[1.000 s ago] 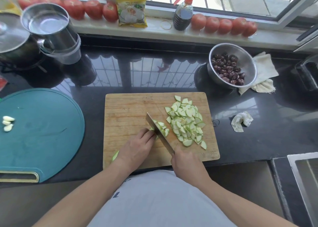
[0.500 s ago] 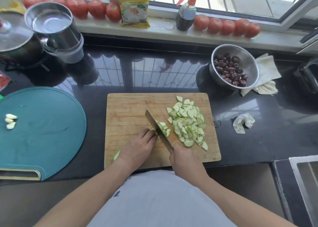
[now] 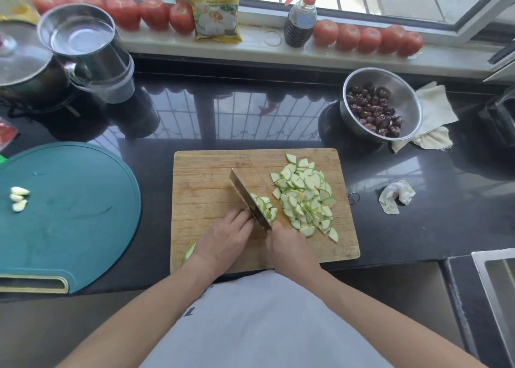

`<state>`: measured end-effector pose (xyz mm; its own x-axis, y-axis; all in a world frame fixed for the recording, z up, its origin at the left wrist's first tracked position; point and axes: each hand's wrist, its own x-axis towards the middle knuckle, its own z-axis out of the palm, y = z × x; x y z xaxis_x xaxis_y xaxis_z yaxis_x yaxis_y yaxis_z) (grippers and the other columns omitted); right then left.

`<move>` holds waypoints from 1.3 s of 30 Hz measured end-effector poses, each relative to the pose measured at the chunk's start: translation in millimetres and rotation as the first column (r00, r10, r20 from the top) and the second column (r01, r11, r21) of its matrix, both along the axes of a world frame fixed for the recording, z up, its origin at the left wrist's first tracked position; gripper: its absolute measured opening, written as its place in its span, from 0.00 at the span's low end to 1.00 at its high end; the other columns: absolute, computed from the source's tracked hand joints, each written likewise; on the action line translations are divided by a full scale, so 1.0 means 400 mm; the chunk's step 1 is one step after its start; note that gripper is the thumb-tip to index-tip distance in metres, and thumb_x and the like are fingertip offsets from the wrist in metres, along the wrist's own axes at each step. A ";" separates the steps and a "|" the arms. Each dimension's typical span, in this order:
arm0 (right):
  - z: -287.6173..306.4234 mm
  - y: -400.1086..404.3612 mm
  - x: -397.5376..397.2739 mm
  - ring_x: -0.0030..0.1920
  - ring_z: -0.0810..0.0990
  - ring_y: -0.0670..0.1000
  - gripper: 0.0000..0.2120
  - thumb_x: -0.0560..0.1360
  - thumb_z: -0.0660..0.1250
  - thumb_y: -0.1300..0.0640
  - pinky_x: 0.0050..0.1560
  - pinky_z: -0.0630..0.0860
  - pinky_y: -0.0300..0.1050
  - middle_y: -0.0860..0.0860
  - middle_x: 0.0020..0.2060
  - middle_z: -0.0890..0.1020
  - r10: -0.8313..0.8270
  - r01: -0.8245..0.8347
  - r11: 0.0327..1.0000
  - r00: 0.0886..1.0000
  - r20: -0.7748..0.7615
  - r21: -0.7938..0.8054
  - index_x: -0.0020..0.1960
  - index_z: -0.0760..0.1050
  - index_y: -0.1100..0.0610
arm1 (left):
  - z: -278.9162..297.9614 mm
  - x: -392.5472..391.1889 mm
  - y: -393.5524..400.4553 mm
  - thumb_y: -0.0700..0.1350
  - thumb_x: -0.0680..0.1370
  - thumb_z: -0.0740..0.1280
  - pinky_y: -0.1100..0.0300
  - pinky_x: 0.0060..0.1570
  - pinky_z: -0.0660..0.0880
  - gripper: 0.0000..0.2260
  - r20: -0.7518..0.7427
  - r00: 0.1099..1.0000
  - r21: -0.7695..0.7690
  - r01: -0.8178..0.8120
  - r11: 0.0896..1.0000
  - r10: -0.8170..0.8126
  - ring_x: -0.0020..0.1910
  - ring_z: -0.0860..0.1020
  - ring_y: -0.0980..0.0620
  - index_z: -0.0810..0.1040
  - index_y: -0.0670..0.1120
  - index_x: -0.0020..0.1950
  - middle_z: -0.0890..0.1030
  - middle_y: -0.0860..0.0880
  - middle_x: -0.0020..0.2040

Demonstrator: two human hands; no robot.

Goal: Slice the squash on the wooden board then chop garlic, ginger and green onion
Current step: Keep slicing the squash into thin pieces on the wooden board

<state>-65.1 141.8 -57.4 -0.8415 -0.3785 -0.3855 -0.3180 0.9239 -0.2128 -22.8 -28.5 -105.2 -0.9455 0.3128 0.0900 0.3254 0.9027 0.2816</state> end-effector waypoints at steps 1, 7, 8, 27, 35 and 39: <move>0.000 -0.004 -0.005 0.35 0.77 0.58 0.09 0.82 0.55 0.54 0.31 0.66 0.47 0.55 0.34 0.78 -0.014 0.014 1.000 1.000 0.000 -0.027 0.44 0.64 0.55 | -0.001 0.001 -0.002 0.33 0.77 0.58 0.54 0.41 0.81 0.16 -0.004 1.000 0.000 -0.004 1.000 0.004 0.55 0.78 0.43 0.79 0.38 0.61 0.80 0.42 0.57; 0.025 0.043 -0.015 0.34 0.74 0.59 0.11 0.82 0.56 0.54 0.35 0.69 0.51 0.52 0.31 0.74 -0.149 0.148 0.984 0.989 0.001 -0.102 0.41 0.65 0.55 | -0.016 0.001 -0.003 0.33 0.81 0.60 0.51 0.49 0.81 0.11 -0.004 1.000 -0.002 0.002 1.000 -0.002 0.61 0.77 0.41 0.79 0.36 0.60 0.79 0.40 0.59; 0.032 0.049 -0.014 0.34 0.73 0.59 0.11 0.81 0.57 0.54 0.34 0.68 0.50 0.52 0.31 0.72 -0.144 0.142 0.983 0.989 -0.013 -0.114 0.41 0.65 0.55 | -0.017 0.001 -0.005 0.33 0.81 0.61 0.51 0.50 0.81 0.11 -0.002 1.000 0.001 0.002 1.000 -0.002 0.61 0.77 0.41 0.79 0.36 0.60 0.79 0.40 0.59; 0.018 0.023 0.019 0.32 0.77 0.57 0.06 0.79 0.57 0.57 0.30 0.64 0.46 0.52 0.30 0.72 0.050 -0.052 0.998 0.998 0.034 0.047 0.43 0.64 0.55 | -0.026 -0.001 -0.006 0.31 0.77 0.62 0.51 0.48 0.82 0.15 0.001 1.000 0.046 0.001 0.999 -0.001 0.59 0.78 0.41 0.79 0.37 0.62 0.80 0.41 0.61; 0.023 0.025 0.008 0.34 0.78 0.57 0.08 0.81 0.57 0.53 0.31 0.65 0.46 0.54 0.33 0.77 0.029 -0.028 0.997 1.000 0.011 -0.070 0.45 0.65 0.55 | -0.025 0.002 -0.005 0.32 0.77 0.59 0.52 0.41 0.82 0.13 -0.036 0.999 0.059 -0.023 0.998 0.025 0.55 0.78 0.42 0.80 0.37 0.56 0.80 0.42 0.56; 0.054 0.055 0.031 0.38 0.78 0.59 0.07 0.82 0.56 0.53 0.36 0.73 0.51 0.56 0.36 0.79 0.035 -0.031 0.999 0.995 0.088 -0.044 0.48 0.67 0.56 | -0.033 0.004 -0.005 0.31 0.75 0.64 0.51 0.37 0.82 0.13 -0.019 0.999 0.055 -0.035 0.998 0.036 0.57 0.78 0.41 0.80 0.36 0.59 0.80 0.41 0.57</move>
